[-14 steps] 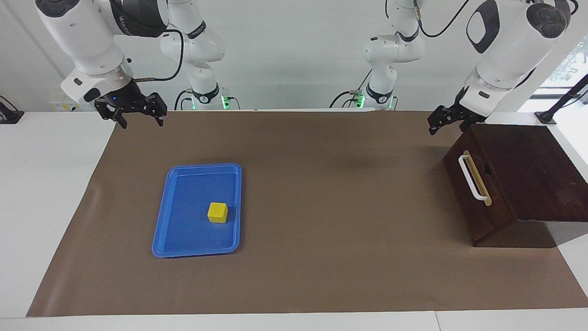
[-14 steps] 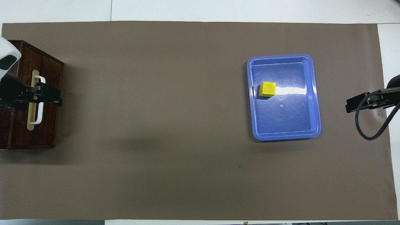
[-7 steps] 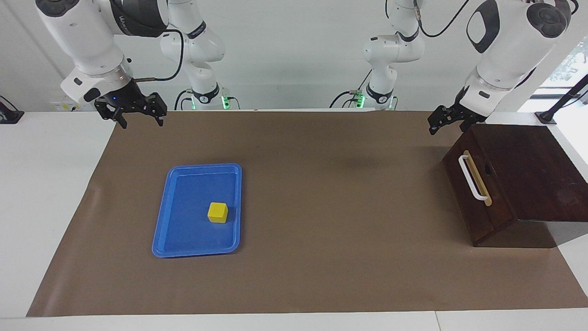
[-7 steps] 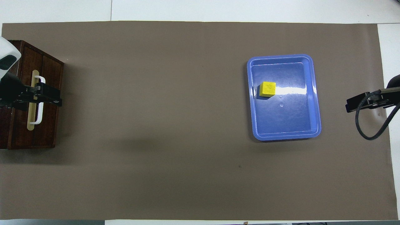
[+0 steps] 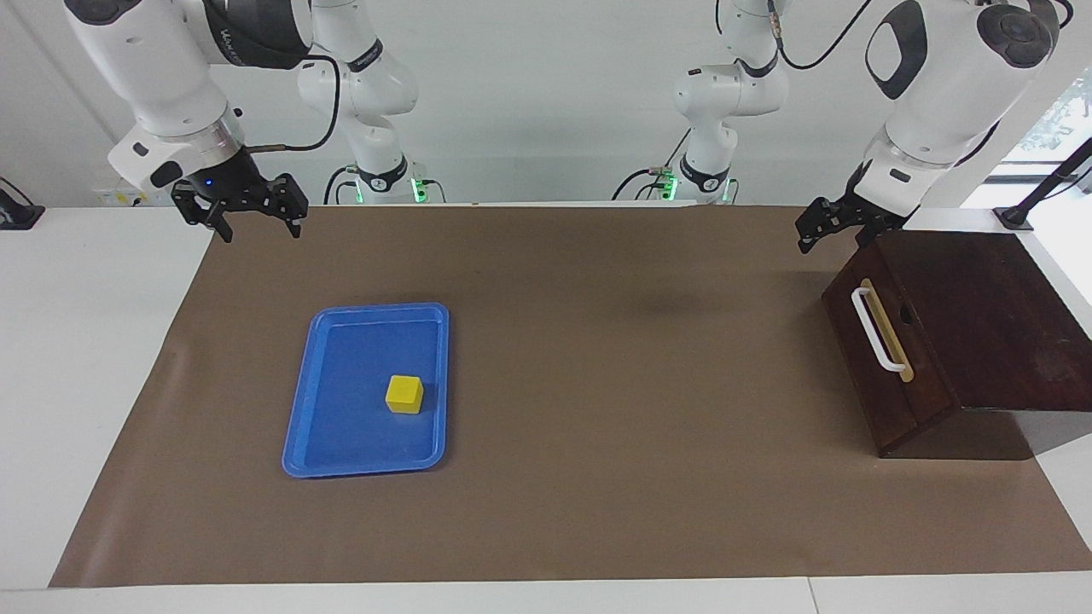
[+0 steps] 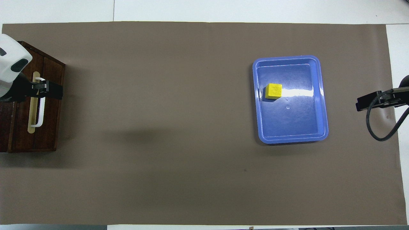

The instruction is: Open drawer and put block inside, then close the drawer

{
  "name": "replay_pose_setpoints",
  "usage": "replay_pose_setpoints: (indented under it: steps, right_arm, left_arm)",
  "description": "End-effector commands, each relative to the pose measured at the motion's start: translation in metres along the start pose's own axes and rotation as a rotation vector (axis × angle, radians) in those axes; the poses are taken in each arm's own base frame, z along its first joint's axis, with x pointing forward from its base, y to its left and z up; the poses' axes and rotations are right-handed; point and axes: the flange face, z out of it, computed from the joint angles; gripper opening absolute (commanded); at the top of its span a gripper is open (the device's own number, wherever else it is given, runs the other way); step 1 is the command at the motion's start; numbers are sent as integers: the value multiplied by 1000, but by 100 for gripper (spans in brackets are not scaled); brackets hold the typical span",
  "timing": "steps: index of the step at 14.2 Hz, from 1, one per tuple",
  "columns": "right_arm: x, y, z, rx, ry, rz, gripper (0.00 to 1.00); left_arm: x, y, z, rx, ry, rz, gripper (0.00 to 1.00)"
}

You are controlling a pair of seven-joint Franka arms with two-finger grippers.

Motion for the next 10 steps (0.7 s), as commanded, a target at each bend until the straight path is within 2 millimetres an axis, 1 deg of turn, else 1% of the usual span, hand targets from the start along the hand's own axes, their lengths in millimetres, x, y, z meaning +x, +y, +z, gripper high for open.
replay_pose_setpoints:
  steps: [1, 2, 4, 6, 8, 9, 10]
  right_arm:
    - [-7, 2, 4, 2, 3, 5, 100]
    - [-8, 2, 7, 10, 1, 31, 100]
    - [-7, -2, 16, 36, -6, 185, 100]
    - [-5, -9, 30, 70, -21, 331, 100]
    - [5, -15, 54, 132, -61, 504, 100]
    - [12, -16, 68, 170, -87, 598, 100]
    - [19, -16, 81, 196, -115, 684, 100]
  left_arm:
    - [-7, 1, 29, 93, 52, 61, 100]
    - [-3, 1, 44, 138, 55, 89, 100]
    - [6, 3, 79, 215, 53, 148, 100]
    - [14, 6, 103, 250, 58, 190, 100]
    - [19, 5, 125, 268, 62, 216, 100]
    - [16, 3, 135, 310, 74, 259, 100]
    - [14, 2, 141, 334, 85, 287, 100]
